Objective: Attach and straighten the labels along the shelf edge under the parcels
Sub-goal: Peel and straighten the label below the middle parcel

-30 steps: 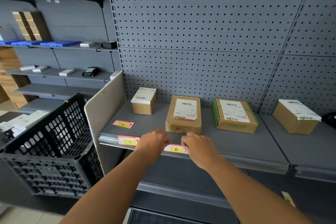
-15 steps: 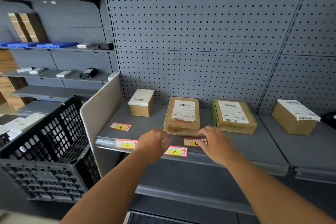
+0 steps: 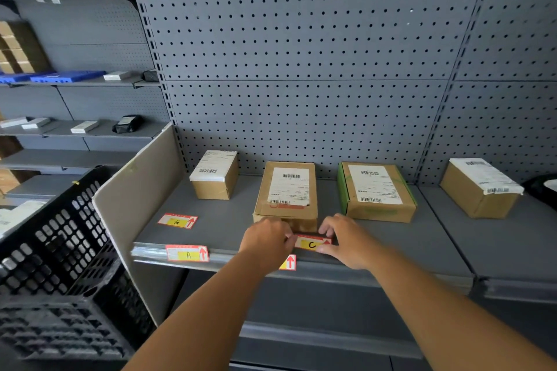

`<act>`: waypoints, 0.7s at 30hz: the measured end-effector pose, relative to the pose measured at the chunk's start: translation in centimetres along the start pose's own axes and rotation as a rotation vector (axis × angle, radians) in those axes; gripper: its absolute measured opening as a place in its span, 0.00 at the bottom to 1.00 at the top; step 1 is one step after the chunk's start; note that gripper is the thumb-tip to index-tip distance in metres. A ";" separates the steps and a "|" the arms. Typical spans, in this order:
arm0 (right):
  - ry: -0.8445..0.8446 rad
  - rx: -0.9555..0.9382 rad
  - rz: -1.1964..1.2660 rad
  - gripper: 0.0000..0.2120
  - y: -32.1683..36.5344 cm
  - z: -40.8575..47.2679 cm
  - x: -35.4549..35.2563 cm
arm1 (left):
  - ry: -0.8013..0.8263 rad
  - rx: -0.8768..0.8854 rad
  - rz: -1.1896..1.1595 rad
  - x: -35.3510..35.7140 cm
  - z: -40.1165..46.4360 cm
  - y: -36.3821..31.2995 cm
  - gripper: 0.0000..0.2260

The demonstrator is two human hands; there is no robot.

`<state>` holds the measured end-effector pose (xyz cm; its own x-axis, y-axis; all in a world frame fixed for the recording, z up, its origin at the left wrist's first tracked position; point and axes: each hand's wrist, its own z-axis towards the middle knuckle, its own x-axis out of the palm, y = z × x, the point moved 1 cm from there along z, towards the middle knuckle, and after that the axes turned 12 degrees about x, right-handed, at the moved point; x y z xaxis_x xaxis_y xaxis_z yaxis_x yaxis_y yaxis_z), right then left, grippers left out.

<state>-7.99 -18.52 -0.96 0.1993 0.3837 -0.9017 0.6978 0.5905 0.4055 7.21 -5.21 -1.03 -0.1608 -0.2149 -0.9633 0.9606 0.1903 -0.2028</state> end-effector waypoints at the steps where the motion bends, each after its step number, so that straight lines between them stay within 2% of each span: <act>1: 0.026 0.019 0.025 0.18 0.1 0.1 -0.2 | 0.007 0.000 -0.001 0.0 0.2 0.0 0.12; 3: 0.060 0.047 0.058 0.19 0.3 0.3 -0.4 | 0.018 0.004 0.007 0.1 0.4 0.2 0.12; 5: 0.054 0.043 0.072 0.15 0.4 0.4 -0.4 | 0.008 0.016 0.000 0.1 0.4 0.3 0.11; 9: 0.000 -0.013 0.171 0.05 0.1 -0.2 -0.4 | -0.150 0.158 0.046 -0.3 0.3 0.1 0.11; 15: -0.065 -0.043 0.293 0.05 -1.3 -2.0 -2.0 | -0.247 0.306 0.096 -0.6 0.0 -1.3 0.12; 21: -0.091 -0.113 0.304 0.05 -3.2 -3.9 -3.4 | -0.318 0.241 0.092 -0.9 -0.9 -4.4 0.09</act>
<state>-13.56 -18.89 1.38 0.4510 0.4920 -0.7447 0.5172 0.5359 0.6673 2.98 -5.02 0.59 -0.0296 -0.5005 -0.8652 0.9994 0.0010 -0.0348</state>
